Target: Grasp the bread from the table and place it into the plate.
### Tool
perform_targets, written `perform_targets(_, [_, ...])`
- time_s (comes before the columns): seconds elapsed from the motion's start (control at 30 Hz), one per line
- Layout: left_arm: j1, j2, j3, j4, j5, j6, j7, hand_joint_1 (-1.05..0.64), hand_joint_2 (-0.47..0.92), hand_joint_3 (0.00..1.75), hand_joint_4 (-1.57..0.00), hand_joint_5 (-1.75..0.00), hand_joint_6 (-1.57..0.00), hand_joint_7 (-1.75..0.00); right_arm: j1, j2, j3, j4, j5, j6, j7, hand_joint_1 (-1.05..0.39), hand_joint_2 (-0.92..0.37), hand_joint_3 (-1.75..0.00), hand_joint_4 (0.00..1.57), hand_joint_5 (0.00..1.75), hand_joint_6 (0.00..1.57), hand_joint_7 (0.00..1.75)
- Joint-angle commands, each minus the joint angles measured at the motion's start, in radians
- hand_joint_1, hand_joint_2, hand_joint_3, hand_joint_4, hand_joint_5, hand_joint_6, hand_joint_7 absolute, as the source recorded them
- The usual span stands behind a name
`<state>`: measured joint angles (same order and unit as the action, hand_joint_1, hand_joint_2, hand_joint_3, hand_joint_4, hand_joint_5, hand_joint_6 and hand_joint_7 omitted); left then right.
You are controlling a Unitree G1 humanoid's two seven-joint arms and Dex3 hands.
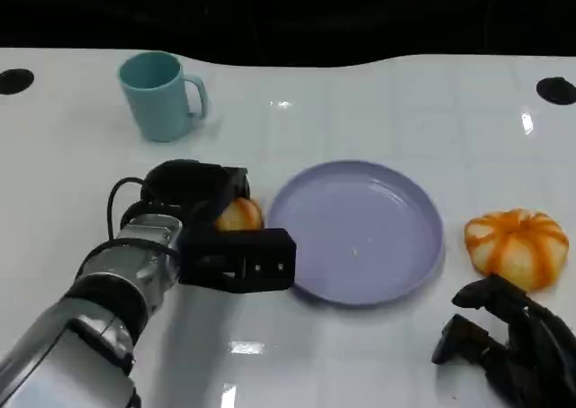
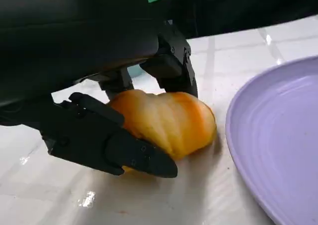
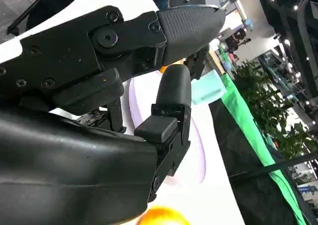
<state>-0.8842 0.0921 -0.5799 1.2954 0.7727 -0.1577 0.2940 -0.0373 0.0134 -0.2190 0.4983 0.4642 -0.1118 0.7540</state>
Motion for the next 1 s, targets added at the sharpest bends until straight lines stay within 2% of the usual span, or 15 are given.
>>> perform_targets(0.03, [0.017,0.035,0.016,0.010,-0.021,-0.030,0.047,-0.25,0.92,0.44,-0.78,-1.75,-0.53,-1.72,-0.005,-0.019,-0.015,0.024,0.016,0.004,0.012,-0.51,-0.92,-0.22,0.67,1.49,0.60,1.16])
perform_targets(0.2, [0.002,0.035,0.054,-0.001,-0.064,-0.041,0.054,-0.24,0.92,0.48,-0.79,-1.75,-0.54,-1.75,-0.009,-0.017,-0.016,0.033,0.010,-0.005,0.009,-0.52,-0.92,-0.21,0.68,1.46,0.61,1.14])
perform_targets(0.23, [-0.003,0.034,0.071,-0.008,-0.080,-0.044,0.063,-0.22,0.87,0.54,-0.81,-1.75,-0.56,-1.75,-0.010,-0.017,-0.015,0.034,0.008,-0.008,0.007,-0.51,-0.92,-0.21,0.68,1.46,0.61,1.14])
perform_targets(0.27, [-0.006,0.033,0.081,-0.012,-0.090,-0.046,0.070,-0.19,0.78,0.69,-0.83,-1.75,-0.57,-1.75,-0.010,-0.017,-0.015,0.036,0.007,-0.009,0.006,-0.51,-0.92,-0.22,0.68,1.46,0.61,1.14])
perform_targets(0.37, [-0.007,0.030,0.109,-0.023,-0.119,-0.068,0.092,-0.18,0.68,0.86,-0.85,-1.75,-0.58,-1.75,-0.012,-0.016,-0.015,0.041,0.004,-0.017,0.005,-0.51,-0.92,-0.22,0.68,1.47,0.61,1.14])
perform_targets(0.43, [-0.007,0.029,0.135,-0.036,-0.148,-0.101,0.104,-0.16,0.58,1.07,-0.88,-1.75,-0.61,-1.75,-0.014,-0.016,-0.015,0.045,0.004,-0.021,0.007,-0.51,-0.92,-0.23,0.68,1.48,0.61,1.15])
perform_targets(0.47, [-0.007,0.029,0.141,-0.038,-0.155,-0.110,0.106,-0.16,0.56,1.11,-0.89,-1.75,-0.62,-1.75,-0.015,-0.016,-0.015,0.046,0.005,-0.022,0.007,-0.51,-0.92,-0.23,0.68,1.48,0.61,1.15])
perform_targets(0.57, [-0.007,0.029,0.143,-0.038,-0.159,-0.116,0.107,-0.16,0.54,1.15,-0.89,-1.75,-0.62,-1.75,-0.016,-0.016,-0.014,0.048,0.006,-0.023,0.008,-0.51,-0.92,-0.22,0.68,1.48,0.61,1.15])
perform_targets(0.9, [-0.021,-0.014,0.146,-0.115,-0.150,-0.298,0.222,-0.10,0.50,1.14,-0.87,-1.75,-0.66,-1.75,-0.019,-0.017,-0.017,0.061,0.006,-0.031,-0.001,-0.51,-0.92,-0.21,0.66,1.48,0.60,1.17])
perform_targets(1.0, [-0.027,-0.031,0.119,-0.134,-0.124,-0.387,0.267,-0.07,0.43,1.26,-0.92,-1.75,-0.72,-1.75,-0.019,-0.016,-0.016,0.061,0.003,-0.041,0.003,-0.51,-0.92,-0.23,0.66,1.49,0.59,1.18])
